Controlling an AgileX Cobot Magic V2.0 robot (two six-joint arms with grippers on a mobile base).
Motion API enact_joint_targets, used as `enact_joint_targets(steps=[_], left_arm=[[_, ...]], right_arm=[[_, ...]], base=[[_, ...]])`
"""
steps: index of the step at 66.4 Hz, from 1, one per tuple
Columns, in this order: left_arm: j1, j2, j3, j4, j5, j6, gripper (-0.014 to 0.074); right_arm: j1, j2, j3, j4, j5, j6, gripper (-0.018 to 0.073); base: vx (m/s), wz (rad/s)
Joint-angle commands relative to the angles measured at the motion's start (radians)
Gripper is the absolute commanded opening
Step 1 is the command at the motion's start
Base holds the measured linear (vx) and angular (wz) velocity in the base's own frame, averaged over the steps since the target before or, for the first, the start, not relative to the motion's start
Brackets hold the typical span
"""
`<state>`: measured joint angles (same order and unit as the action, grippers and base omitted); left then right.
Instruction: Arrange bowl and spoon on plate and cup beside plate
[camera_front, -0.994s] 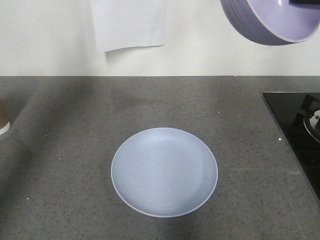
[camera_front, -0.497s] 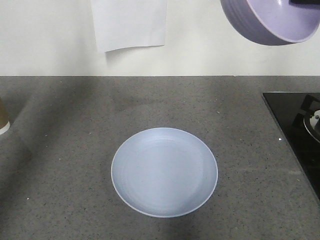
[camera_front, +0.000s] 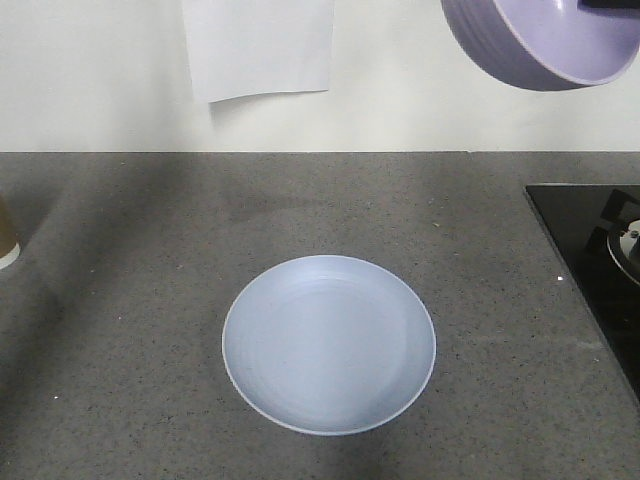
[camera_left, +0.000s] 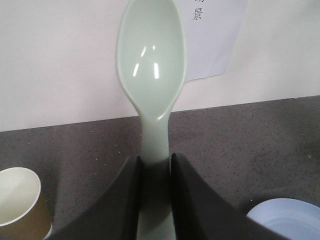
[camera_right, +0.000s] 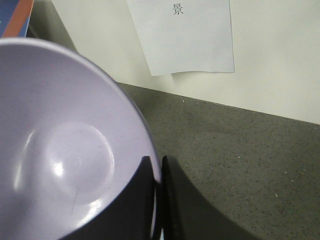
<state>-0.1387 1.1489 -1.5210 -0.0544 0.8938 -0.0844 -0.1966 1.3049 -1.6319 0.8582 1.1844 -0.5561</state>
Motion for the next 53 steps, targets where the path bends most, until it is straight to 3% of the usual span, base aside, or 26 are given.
enact_joint_targets(steps=[1, 53], left_arm=[[-0.001, -0.018, -0.027, -0.011, -0.066, -0.001, -0.0006], [-0.001, -0.018, -0.027, -0.011, -0.066, -0.001, -0.0006]], right_arm=[[-0.005, -0.026, -0.029, 0.054, -0.042, -0.009, -0.0010], [-0.005, -0.026, -0.029, 0.054, -0.042, -0.009, -0.0010]], base=[[0.00, 0.00], [0.00, 0.00]])
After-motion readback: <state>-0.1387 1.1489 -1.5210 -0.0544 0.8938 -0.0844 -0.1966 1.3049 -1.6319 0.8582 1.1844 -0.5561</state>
